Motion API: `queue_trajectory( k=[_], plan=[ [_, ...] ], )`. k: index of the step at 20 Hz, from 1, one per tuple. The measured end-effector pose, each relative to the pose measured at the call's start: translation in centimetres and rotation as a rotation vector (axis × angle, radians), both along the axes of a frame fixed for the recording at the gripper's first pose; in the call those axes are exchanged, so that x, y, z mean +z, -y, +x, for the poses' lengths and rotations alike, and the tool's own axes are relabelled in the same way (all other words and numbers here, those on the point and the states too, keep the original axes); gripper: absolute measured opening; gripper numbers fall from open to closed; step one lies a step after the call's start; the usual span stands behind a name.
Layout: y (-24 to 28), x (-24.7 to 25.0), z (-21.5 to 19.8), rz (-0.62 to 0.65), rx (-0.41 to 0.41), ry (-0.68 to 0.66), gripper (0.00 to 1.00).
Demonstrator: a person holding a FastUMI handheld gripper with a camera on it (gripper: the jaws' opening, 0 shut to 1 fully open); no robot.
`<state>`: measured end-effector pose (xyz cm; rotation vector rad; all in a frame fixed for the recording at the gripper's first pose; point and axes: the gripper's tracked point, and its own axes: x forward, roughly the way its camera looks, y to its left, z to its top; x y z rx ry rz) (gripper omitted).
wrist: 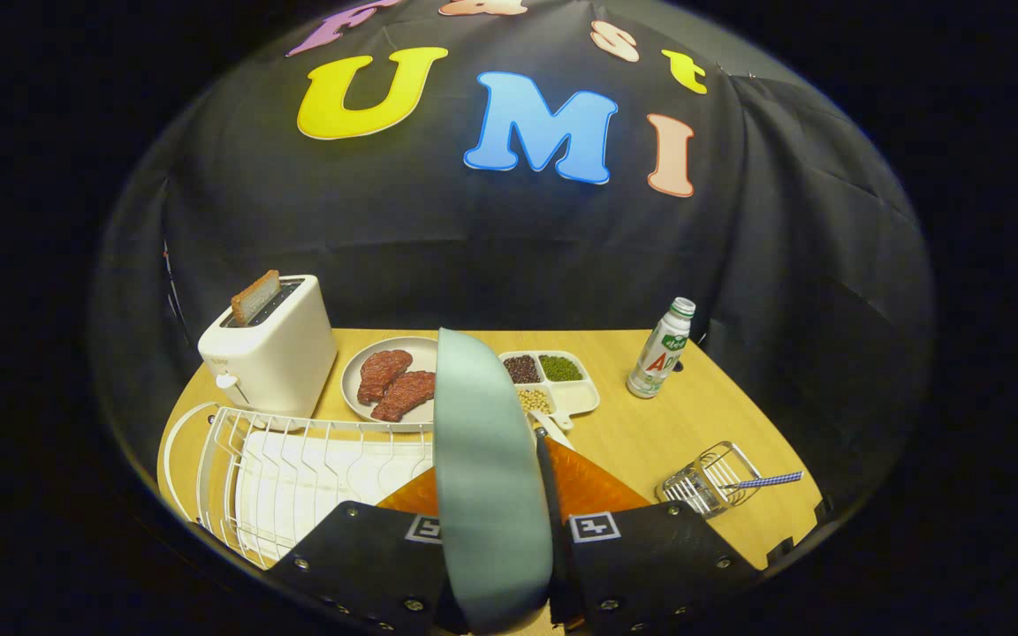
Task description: Take the plate from the dish rack, then take the spoon from the basket and place it into the plate.
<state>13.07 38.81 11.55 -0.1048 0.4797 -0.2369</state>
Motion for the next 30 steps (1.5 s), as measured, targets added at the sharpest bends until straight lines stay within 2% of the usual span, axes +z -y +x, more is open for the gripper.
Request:
queue_trajectory(
  k=[6,12,22,30],
  plan=[
    [0.9,4.0,-4.3,-0.057,-0.021,0.051,0.35],
    [2.5,4.2,-10.5,-0.125,0.004,0.040,0.34],
    [4.4,-1.8,-19.7,-0.081,0.073,-0.058,0.34],
    [4.5,-7.4,-22.4,0.012,0.109,-0.139,0.34]
  ],
)
